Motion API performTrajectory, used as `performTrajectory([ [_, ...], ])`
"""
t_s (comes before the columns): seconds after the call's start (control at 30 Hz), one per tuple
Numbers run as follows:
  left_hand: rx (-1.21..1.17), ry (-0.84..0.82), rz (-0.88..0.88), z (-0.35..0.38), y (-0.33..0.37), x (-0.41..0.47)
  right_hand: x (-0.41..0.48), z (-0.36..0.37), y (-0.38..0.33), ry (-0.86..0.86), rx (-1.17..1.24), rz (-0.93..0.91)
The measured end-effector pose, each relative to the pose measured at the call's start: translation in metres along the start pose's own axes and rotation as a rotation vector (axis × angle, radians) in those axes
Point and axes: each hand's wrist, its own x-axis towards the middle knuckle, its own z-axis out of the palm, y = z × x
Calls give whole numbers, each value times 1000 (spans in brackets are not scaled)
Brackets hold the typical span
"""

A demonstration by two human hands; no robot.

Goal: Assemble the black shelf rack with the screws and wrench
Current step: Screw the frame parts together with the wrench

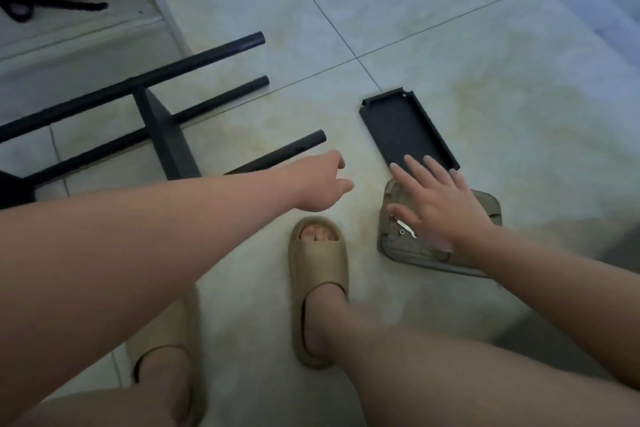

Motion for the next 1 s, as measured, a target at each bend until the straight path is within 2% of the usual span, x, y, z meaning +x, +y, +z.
performTrajectory([
  [0.27, -84, -208, -9, 85, 24, 52, 4, 73, 53, -109, 117, 26],
  [0.47, -335, -178, -2, 136, 25, 77, 25, 116, 65, -203, 202, 54],
  [0.67, -422, -189, 76, 138, 17, 87, 41, 135, 59, -247, 181, -51],
  [0.83, -468, -241, 105, 129, 13, 88, 42, 145, 56, -191, 235, -14],
  [1.0, -479, -219, 99, 131, 11, 88, 44, 148, 53, -171, 276, 29],
])
